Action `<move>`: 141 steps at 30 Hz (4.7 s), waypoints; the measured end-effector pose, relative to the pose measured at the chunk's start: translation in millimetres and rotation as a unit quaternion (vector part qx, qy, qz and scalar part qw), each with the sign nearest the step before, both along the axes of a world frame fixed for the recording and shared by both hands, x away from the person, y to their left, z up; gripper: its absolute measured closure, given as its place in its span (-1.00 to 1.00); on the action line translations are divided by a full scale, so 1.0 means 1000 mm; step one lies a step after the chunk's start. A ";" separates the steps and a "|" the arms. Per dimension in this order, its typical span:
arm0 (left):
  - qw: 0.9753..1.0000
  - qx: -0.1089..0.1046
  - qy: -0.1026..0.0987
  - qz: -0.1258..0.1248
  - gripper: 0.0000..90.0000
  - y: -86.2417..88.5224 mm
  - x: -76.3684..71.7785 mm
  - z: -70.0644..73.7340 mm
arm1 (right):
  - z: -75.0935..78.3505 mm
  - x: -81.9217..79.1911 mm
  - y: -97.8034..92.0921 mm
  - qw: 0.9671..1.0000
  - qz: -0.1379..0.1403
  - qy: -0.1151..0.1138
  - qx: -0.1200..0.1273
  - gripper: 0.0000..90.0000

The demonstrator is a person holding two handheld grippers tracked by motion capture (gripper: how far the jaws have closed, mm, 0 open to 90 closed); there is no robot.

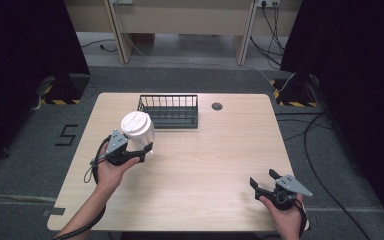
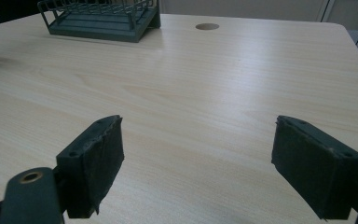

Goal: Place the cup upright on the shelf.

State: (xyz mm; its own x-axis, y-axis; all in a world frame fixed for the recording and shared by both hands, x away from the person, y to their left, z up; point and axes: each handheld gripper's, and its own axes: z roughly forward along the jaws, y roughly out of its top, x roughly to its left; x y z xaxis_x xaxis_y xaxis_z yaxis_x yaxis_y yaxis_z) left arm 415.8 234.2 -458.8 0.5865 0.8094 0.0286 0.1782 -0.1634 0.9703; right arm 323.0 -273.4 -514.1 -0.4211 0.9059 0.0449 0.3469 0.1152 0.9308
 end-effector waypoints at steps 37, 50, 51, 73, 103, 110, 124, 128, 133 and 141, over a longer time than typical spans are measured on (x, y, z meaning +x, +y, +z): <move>1.000 0.000 -0.012 -0.009 -0.60 -0.019 0.020 0.018 | 0.000 0.000 0.000 1.000 -0.001 -0.001 0.002 -0.62; 1.000 0.002 -0.015 -0.010 -0.60 -0.026 0.028 0.025 | 0.000 0.000 0.000 1.000 -0.001 0.000 0.001 -0.62; 1.000 0.003 -0.016 -0.010 -0.60 -0.026 0.029 0.026 | 0.000 0.000 0.000 1.000 -0.001 0.000 0.002 -0.62; 1.000 0.000 -0.018 -0.009 -0.60 -0.035 0.047 0.036 | 0.000 0.000 -0.001 1.000 0.000 0.000 0.000 -0.62; 1.000 -0.002 -0.025 0.004 -0.60 -0.045 0.077 0.057 | 0.000 0.000 -0.001 1.000 0.001 0.000 0.003 -0.62; 1.000 0.001 -0.026 0.009 -0.60 -0.047 0.083 0.060 | 0.000 0.000 -0.001 1.000 0.001 -0.001 0.002 -0.62; 0.999 0.002 -0.029 0.015 -0.60 -0.053 0.101 0.071 | 0.000 0.000 -0.002 1.000 0.001 -0.002 0.002 -0.62; 0.999 0.002 -0.028 0.016 -0.60 -0.055 0.106 0.071 | 0.000 0.001 -0.002 1.000 0.001 -0.003 0.003 -0.62; 0.999 0.003 -0.029 0.020 -0.60 -0.058 0.113 0.074 | 0.000 0.000 -0.002 1.000 0.000 -0.002 0.003 -0.62; 0.999 0.002 -0.024 0.034 -0.60 -0.062 0.129 0.078 | 0.000 0.000 -0.002 1.000 0.000 -0.005 0.004 -0.62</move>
